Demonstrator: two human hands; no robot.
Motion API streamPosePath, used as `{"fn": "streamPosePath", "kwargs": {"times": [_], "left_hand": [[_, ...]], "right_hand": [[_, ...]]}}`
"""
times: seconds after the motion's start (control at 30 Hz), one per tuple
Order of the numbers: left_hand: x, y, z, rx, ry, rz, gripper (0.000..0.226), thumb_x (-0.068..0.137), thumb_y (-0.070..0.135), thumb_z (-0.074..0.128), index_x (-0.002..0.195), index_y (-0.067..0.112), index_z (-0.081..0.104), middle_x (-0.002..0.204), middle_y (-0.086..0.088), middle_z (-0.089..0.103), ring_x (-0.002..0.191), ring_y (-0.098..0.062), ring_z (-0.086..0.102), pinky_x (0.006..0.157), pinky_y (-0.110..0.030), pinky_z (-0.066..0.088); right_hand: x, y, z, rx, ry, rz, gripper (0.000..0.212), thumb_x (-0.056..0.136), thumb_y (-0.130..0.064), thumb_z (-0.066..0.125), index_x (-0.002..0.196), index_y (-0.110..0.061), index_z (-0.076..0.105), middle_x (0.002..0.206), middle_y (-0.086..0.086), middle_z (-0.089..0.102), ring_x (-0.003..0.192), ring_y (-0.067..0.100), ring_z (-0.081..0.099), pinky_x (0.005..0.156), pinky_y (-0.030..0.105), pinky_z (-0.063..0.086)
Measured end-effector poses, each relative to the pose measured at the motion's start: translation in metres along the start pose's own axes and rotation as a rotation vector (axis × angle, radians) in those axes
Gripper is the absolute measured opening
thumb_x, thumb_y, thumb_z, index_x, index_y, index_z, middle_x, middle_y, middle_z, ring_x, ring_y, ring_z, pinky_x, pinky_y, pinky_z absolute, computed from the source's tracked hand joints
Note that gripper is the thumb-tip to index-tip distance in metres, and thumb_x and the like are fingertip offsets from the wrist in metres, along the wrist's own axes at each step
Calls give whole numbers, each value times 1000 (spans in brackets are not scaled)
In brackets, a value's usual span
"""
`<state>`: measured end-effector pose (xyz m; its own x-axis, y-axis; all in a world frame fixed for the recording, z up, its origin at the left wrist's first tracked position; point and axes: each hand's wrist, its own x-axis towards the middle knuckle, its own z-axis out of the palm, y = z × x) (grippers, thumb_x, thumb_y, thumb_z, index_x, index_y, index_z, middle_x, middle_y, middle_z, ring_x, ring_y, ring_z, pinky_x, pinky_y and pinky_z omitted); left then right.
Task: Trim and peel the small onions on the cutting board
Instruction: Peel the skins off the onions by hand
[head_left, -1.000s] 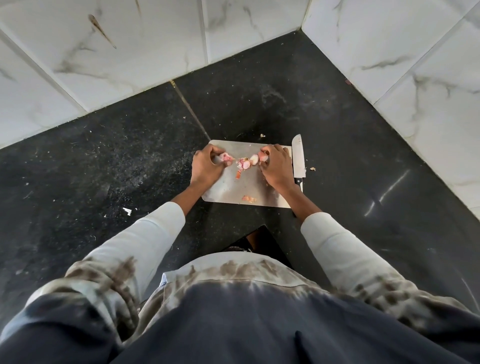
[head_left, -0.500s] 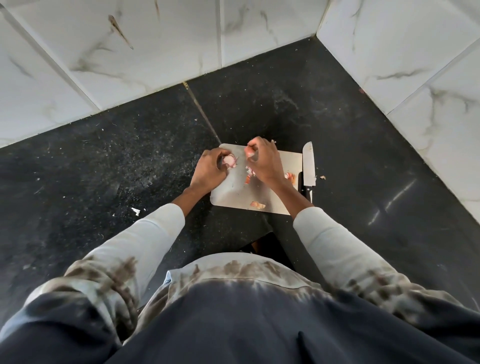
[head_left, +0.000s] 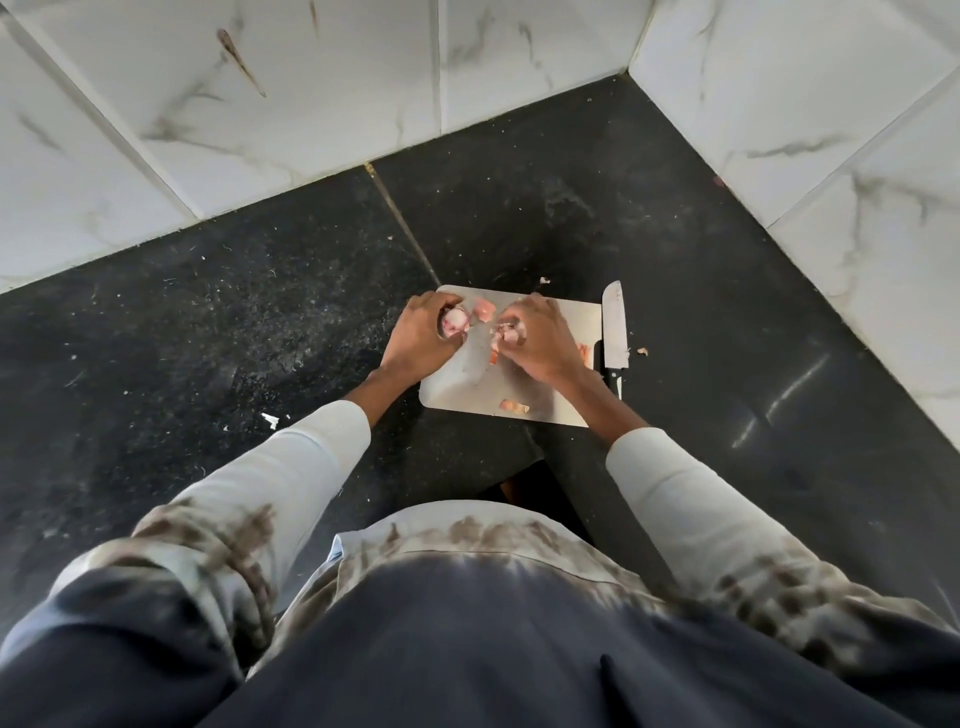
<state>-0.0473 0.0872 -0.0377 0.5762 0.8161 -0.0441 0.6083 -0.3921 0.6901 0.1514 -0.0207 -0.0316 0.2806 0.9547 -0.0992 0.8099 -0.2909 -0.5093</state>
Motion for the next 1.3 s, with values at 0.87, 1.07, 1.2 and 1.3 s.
{"fn": "streamPosePath", "kwargs": {"times": [0.87,1.07,1.2,1.3], "left_hand": [[2,16,7,18,4,-64,59,88,21,81,142,20,59,141,-4,59,133,-26,56,116,-45,49],[-2,14,5,-99,62,9,53,81,33,86,129,27,64,120,6,68,106,-12,68,93,-39,61],[-9,26,10,-141,41,114,51,86,27,83,132,28,63,123,8,70,109,-6,69,95,-35,61],[-12,30,15,-155,55,114,50,88,25,83,134,25,63,124,6,70,111,-8,69,97,-34,61]], "right_hand": [[-21,-9,5,-22,145,20,17,102,-25,71,116,-16,71,129,2,67,122,22,58,112,42,51],[-5,-33,19,317,75,245,19,103,-36,71,115,-22,67,113,-1,74,100,16,69,89,30,55],[-5,-36,21,493,91,350,19,101,-32,74,115,-23,66,109,-2,73,96,14,68,89,27,55],[-8,-33,18,500,147,338,23,96,-26,80,115,-15,73,109,2,78,92,13,70,88,28,59]]}}
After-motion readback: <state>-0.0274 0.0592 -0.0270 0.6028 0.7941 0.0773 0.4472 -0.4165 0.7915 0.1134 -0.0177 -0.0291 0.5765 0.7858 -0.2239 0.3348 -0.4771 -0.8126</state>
